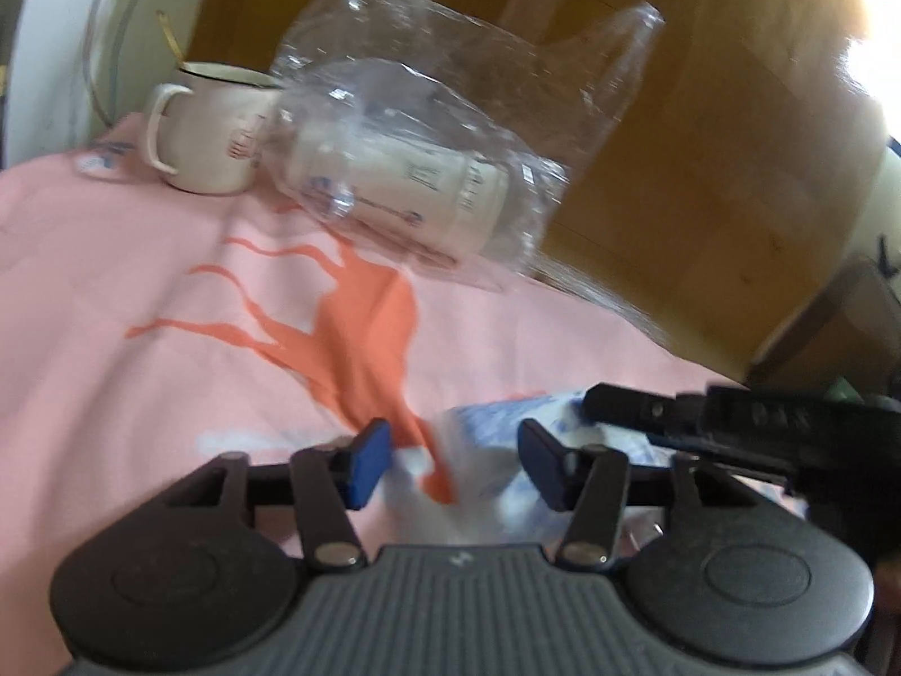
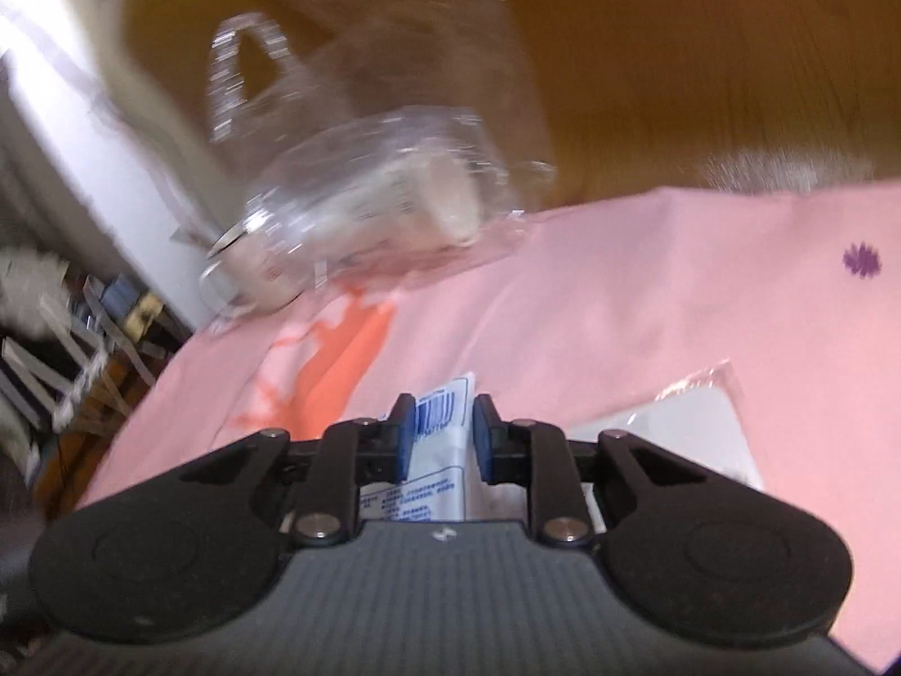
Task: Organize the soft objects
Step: 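Grasp the white tissue pack with the left tool and lift it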
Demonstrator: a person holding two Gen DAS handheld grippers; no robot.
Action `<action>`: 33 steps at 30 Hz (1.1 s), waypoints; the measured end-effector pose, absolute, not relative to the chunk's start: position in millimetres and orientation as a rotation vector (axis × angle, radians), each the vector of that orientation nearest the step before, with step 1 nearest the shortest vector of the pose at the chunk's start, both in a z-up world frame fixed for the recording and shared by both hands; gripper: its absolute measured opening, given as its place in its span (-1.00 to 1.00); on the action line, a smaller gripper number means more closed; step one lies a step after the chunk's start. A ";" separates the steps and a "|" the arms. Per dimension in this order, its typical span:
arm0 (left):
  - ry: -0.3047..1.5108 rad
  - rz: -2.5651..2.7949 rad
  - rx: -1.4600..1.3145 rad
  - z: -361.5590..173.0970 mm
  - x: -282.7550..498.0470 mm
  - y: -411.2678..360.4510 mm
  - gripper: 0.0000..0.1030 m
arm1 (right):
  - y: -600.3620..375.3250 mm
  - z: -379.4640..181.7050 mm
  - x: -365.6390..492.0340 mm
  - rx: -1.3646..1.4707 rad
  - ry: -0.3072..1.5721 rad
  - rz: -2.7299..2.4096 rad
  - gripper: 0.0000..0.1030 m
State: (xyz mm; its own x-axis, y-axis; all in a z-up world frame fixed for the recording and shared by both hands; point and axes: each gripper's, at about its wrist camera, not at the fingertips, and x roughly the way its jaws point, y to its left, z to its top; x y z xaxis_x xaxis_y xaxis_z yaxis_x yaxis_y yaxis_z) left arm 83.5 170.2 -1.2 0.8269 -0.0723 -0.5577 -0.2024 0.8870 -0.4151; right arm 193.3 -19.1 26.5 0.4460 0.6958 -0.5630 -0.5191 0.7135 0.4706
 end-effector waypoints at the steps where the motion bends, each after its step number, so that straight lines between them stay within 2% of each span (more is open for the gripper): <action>1: 0.598 0.052 -0.485 -1.3 82.7 169.4 -0.09 | -21.4 29.6 180.8 0.216 0.794 0.757 -0.53; 7: 0.665 -0.254 -0.430 -4.5 81.9 139.2 -0.06 | -77.7 27.1 104.2 0.199 0.733 0.657 -0.52; 11: 0.726 -0.523 -0.310 -3.8 65.7 80.3 -0.01 | -143.2 19.0 53.6 0.267 0.709 0.527 -0.52; 14: 0.711 -0.609 -0.150 0.8 39.4 20.3 0.20 | -185.5 17.9 11.4 0.271 0.670 0.437 -0.44; 15: 0.699 -0.625 -0.098 1.9 29.4 1.8 0.29 | -199.1 18.2 -1.8 0.279 0.662 0.422 -0.34; 16: 0.707 -0.653 -0.075 1.3 23.5 -12.3 0.27 | -206.9 18.2 -11.8 0.289 0.656 0.408 -0.13; 19: 0.714 -0.686 -0.069 2.8 10.7 -39.0 0.25 | -222.4 18.3 -37.1 0.274 0.621 0.362 -0.01; 22: 0.719 -0.658 -0.118 8.5 8.5 -36.7 0.24 | -226.6 18.9 -47.4 0.251 0.589 0.386 0.22; 24: 0.715 -0.602 -0.150 14.0 7.2 -24.3 0.23 | -227.0 19.9 -52.8 0.205 0.571 0.414 0.29; 26: 0.716 -0.558 -0.185 17.8 9.0 -7.2 0.12 | -221.2 19.8 -56.7 0.161 0.567 0.459 0.37; 28: 0.731 -0.542 -0.199 20.1 6.5 2.6 -0.02 | -214.3 16.0 -60.9 0.113 0.566 0.503 0.58; 32: 0.774 -0.556 -0.152 14.0 4.0 -10.7 -0.05 | -198.9 2.6 -65.4 0.020 0.569 0.519 0.62; 33: 0.792 -0.569 -0.124 9.5 3.9 -21.1 -0.17 | -195.9 -1.7 -64.3 0.010 0.574 0.503 0.62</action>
